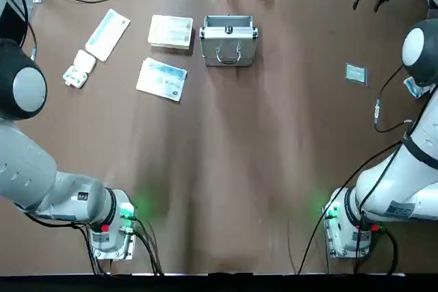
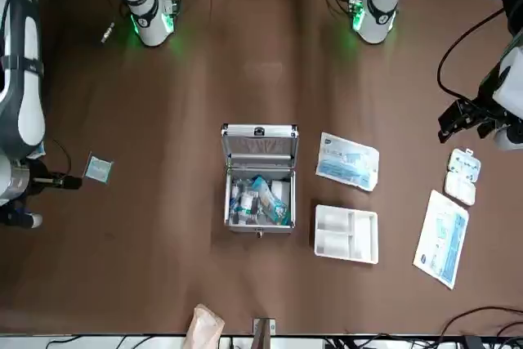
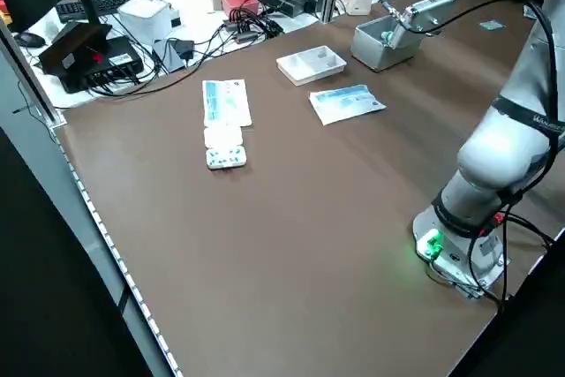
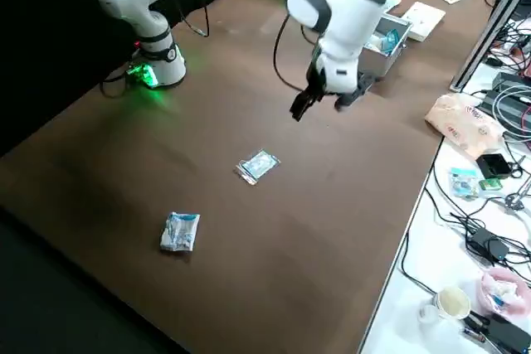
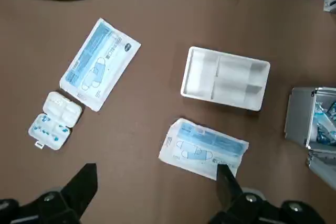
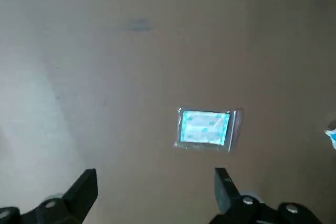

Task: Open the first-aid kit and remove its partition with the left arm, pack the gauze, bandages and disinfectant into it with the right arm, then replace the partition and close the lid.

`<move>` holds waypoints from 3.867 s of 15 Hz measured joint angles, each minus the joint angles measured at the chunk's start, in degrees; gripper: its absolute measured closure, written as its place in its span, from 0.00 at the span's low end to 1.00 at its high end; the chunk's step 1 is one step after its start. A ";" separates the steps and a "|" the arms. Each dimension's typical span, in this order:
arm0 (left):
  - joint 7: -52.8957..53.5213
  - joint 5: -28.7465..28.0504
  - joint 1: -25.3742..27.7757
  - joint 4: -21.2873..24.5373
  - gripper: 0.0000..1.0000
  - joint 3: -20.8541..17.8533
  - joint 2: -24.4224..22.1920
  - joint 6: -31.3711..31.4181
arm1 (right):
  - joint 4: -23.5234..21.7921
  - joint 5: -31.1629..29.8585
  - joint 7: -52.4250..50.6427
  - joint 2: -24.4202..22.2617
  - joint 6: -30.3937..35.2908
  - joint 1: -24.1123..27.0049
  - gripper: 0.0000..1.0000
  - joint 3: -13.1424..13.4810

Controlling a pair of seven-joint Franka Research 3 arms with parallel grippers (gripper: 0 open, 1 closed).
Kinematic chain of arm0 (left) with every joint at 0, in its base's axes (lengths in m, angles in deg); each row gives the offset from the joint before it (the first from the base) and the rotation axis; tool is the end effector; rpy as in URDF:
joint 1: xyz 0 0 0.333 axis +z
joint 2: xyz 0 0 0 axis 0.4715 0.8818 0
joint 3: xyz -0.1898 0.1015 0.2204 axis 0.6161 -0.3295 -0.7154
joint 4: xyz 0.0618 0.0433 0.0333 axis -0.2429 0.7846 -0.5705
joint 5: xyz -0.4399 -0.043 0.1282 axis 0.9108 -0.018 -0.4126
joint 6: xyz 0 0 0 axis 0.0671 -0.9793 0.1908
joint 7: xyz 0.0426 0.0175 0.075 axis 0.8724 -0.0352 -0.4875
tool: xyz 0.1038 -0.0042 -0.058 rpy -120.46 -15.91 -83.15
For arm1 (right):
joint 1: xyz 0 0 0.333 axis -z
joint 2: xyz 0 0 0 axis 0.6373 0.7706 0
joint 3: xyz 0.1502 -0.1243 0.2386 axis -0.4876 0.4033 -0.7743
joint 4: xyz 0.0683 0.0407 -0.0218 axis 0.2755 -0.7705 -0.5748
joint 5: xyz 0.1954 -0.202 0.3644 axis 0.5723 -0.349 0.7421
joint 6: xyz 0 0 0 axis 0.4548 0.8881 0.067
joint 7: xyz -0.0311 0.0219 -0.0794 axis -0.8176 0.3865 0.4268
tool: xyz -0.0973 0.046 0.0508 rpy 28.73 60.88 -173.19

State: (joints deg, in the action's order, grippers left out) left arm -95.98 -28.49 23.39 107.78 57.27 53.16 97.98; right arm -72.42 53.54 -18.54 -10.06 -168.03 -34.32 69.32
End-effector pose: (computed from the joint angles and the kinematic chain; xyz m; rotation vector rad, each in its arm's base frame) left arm 0.6720 -0.0799 0.6298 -3.1287 -0.1213 -0.1920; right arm 0.7291 -0.1113 0.3679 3.0958 -0.2647 -0.3552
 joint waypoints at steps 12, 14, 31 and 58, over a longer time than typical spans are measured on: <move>-3.40 0.00 -0.69 0.08 0.00 0.30 0.10 3.03 | -27.08 0.18 -0.30 1.33 -27.75 2.35 0.17 -0.06; -3.74 0.00 -0.87 0.08 0.00 0.43 0.09 3.01 | -27.94 0.18 -0.30 2.45 -28.25 2.43 0.19 -0.07; -3.90 0.00 -1.40 1.24 0.00 0.73 0.62 0.92 | -27.96 0.21 -0.30 5.55 -28.13 3.32 0.73 -0.10; -3.11 3.48 5.28 2.07 0.00 2.17 0.29 -1.51 | -9.03 5.69 31.97 1.09 -15.14 -6.76 0.99 -11.68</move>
State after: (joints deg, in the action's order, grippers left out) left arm -99.08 -25.01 28.67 109.86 59.44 53.44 96.46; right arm -81.45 59.23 13.43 -8.97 -183.17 -41.08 57.64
